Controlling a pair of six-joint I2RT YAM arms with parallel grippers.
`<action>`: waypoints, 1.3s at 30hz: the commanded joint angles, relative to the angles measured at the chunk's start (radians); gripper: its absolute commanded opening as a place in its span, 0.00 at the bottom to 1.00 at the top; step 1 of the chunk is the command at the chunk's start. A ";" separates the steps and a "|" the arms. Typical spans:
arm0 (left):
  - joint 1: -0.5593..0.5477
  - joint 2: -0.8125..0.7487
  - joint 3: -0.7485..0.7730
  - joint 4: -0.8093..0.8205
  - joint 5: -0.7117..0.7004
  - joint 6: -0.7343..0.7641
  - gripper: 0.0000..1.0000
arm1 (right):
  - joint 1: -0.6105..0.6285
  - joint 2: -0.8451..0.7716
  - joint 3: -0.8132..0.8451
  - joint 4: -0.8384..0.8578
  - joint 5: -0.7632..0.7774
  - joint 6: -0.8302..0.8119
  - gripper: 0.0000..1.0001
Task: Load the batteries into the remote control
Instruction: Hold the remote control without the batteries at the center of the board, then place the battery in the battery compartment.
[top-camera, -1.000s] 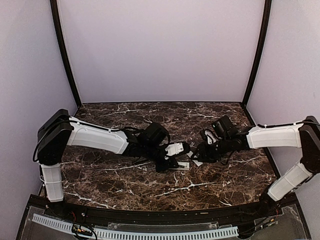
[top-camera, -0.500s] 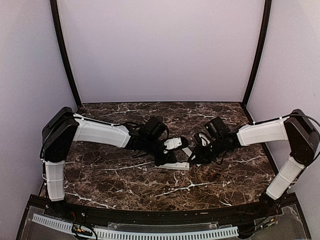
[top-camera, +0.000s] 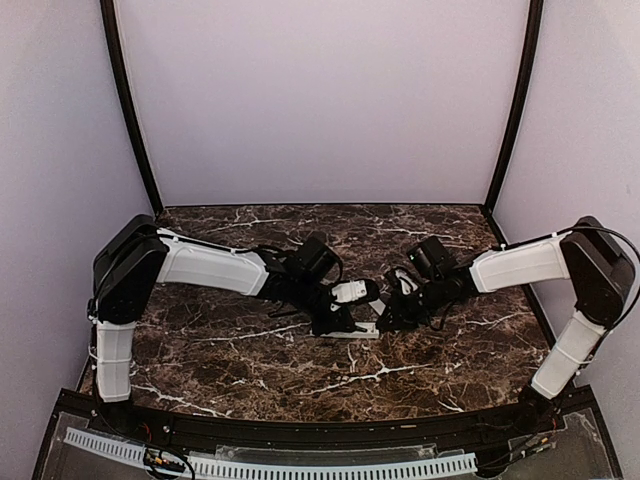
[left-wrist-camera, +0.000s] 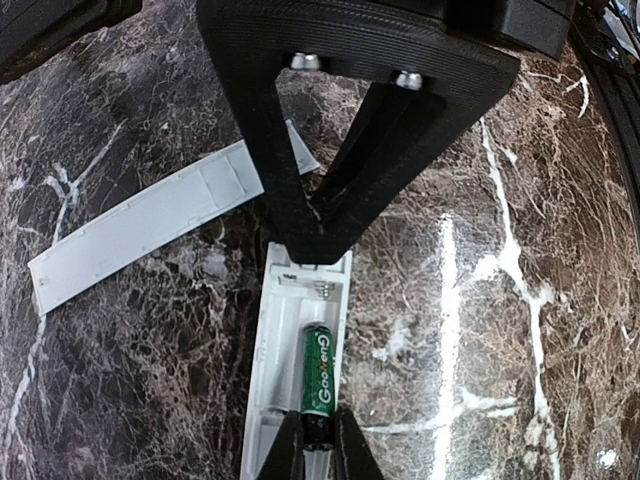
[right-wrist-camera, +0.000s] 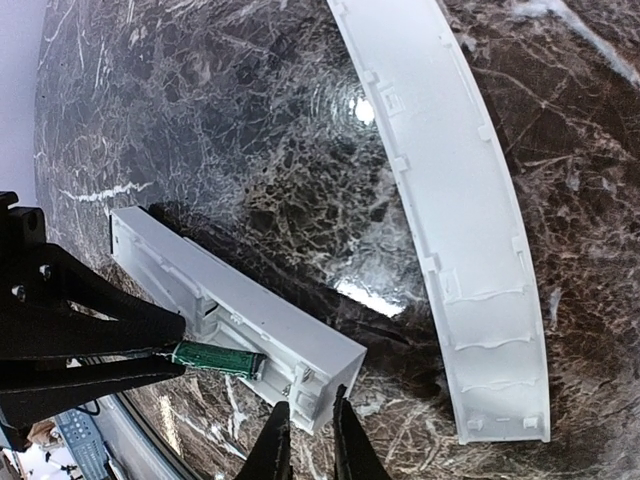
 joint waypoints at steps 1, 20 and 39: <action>-0.003 0.014 0.029 -0.046 0.018 0.017 0.00 | -0.004 0.018 0.010 0.025 -0.021 -0.002 0.13; -0.003 0.064 0.052 -0.050 0.027 0.045 0.00 | -0.004 0.050 0.027 0.042 -0.029 -0.003 0.08; -0.009 0.092 0.071 -0.090 0.040 0.037 0.06 | -0.004 0.038 0.034 0.030 -0.025 -0.003 0.09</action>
